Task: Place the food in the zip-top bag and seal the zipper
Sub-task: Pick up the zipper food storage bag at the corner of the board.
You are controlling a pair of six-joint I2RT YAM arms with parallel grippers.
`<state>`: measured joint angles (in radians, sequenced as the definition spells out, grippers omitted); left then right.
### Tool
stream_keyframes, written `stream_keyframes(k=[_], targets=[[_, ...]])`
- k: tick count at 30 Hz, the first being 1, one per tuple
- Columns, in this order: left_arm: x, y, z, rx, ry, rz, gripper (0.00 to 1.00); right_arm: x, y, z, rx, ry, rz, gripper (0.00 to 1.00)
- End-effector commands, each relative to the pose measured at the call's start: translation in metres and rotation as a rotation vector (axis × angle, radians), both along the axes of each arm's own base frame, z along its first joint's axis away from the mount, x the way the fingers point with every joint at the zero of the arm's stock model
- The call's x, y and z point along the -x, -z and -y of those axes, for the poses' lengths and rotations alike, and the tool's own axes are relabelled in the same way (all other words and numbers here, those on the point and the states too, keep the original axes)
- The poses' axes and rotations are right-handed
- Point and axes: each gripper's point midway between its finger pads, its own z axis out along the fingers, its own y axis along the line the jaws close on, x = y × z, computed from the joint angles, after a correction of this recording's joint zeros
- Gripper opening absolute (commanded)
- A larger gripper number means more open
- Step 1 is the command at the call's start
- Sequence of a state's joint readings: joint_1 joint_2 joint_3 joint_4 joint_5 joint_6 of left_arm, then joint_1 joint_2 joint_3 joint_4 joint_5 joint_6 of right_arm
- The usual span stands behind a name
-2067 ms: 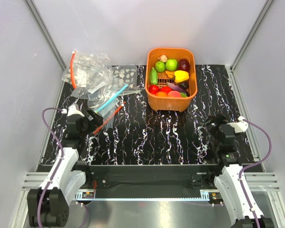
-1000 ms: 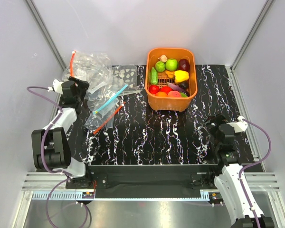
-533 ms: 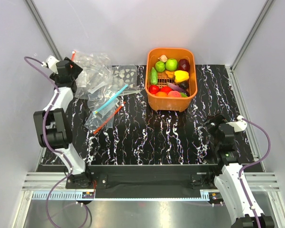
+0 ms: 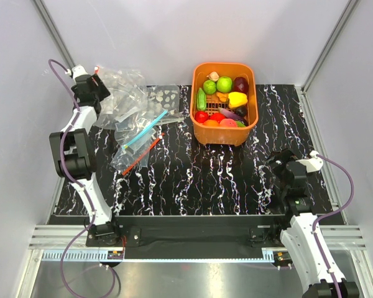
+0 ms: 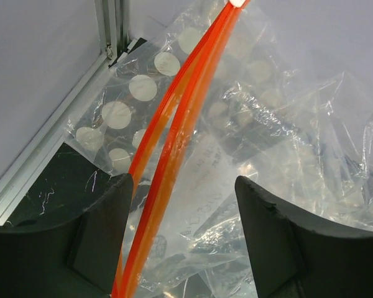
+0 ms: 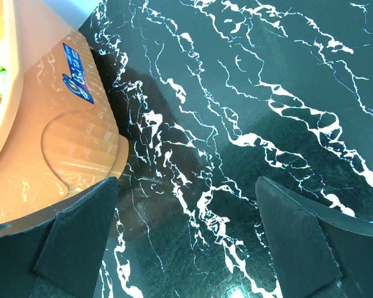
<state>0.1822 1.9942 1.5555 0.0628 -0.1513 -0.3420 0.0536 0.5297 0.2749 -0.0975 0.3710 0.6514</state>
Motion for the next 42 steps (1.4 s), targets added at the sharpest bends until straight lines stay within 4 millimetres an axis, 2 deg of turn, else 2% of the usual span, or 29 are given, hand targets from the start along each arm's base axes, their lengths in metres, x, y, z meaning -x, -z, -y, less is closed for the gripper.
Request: stream_keyframes(k=[1,5,6,8,9,10,12,16,17,20,22,23,25,26,28,29,30,31,33,34,36,37,39,40,41,42], targets=[[-0.016,-0.032,-0.008,-0.039,0.047,0.098,0.66,-0.007,-0.014,-0.004,-0.005,-0.018,0.047,1.0],[-0.017,-0.026,-0.005,-0.029,0.082,0.086,0.38,-0.006,-0.014,-0.004,-0.003,-0.019,0.047,1.0],[-0.017,-0.027,-0.003,-0.023,0.093,0.091,0.27,-0.007,-0.015,-0.004,-0.003,-0.017,0.049,1.0],[-0.018,-0.027,-0.002,-0.005,0.111,0.104,0.17,-0.007,-0.015,-0.004,-0.004,-0.019,0.049,1.0],[-0.02,-0.031,0.007,0.02,0.171,0.128,0.12,-0.006,-0.015,-0.004,-0.002,-0.018,0.048,1.0],[-0.02,-0.033,0.006,0.036,0.189,0.143,0.0,-0.006,-0.015,-0.004,-0.003,-0.017,0.049,1.0],[-0.02,-0.041,0.013,0.098,0.231,0.181,0.0,-0.006,-0.015,-0.004,-0.002,-0.019,0.048,1.0],[-0.012,-0.057,0.013,0.134,0.218,0.206,0.0,-0.007,-0.015,-0.004,-0.001,-0.02,0.049,1.0],[-0.008,-0.065,0.014,0.133,0.215,0.217,0.0,-0.007,-0.014,-0.004,-0.001,-0.021,0.046,1.0],[0.004,-0.073,0.01,0.126,0.172,0.19,0.0,-0.008,-0.015,-0.004,-0.001,-0.024,0.05,1.0],[0.014,-0.067,0.006,0.124,0.136,0.133,0.0,-0.009,-0.014,-0.005,-0.002,-0.029,0.044,1.0],[0.02,-0.075,0.007,0.104,0.128,0.125,0.0,-0.009,-0.015,-0.006,-0.001,-0.031,0.046,1.0],[0.034,-0.071,0.002,0.077,0.08,0.061,0.0,-0.01,-0.015,-0.006,-0.002,-0.034,0.045,1.0],[0.043,-0.079,0.002,0.053,0.076,0.053,0.0,-0.01,-0.015,-0.007,-0.001,-0.036,0.046,1.0],[0.06,-0.08,-0.008,0.024,0.012,0.007,0.0,-0.01,-0.015,-0.007,0.001,-0.041,0.046,1.0],[0.068,-0.091,-0.008,0.001,0.001,0.004,0.0,-0.01,-0.015,-0.007,0.0,-0.041,0.047,1.0],[0.082,-0.09,-0.017,-0.027,-0.064,-0.049,0.0,-0.01,-0.015,-0.008,0.0,-0.044,0.046,1.0],[0.091,-0.094,-0.015,-0.057,-0.096,-0.08,0.0,-0.01,-0.014,-0.008,0.001,-0.046,0.043,1.0],[0.109,-0.109,-0.02,-0.21,-0.139,-0.147,0.0,-0.011,-0.014,-0.01,0.005,-0.062,0.044,1.0],[0.111,-0.114,-0.003,-0.275,-0.117,-0.173,0.0,-0.012,-0.013,-0.012,0.006,-0.072,0.045,1.0],[0.126,-0.125,0.001,-0.422,-0.148,-0.243,0.0,-0.012,-0.014,-0.013,0.007,-0.079,0.048,1.0],[0.128,-0.12,0.016,-0.452,-0.122,-0.262,0.0,-0.013,-0.015,-0.014,0.006,-0.083,0.05,0.99],[0.138,-0.129,0.038,-0.473,-0.099,-0.245,0.0,-0.013,-0.014,-0.014,0.007,-0.085,0.046,1.0],[0.142,-0.119,0.06,-0.481,-0.047,-0.252,0.0,-0.013,-0.014,-0.014,0.006,-0.085,0.045,1.0],[0.148,-0.126,0.073,-0.468,-0.03,-0.22,0.0,-0.013,-0.013,-0.014,0.007,-0.089,0.043,1.0],[0.151,-0.124,0.086,-0.474,-0.003,-0.213,0.0,-0.014,-0.014,-0.014,0.008,-0.09,0.045,1.0]])
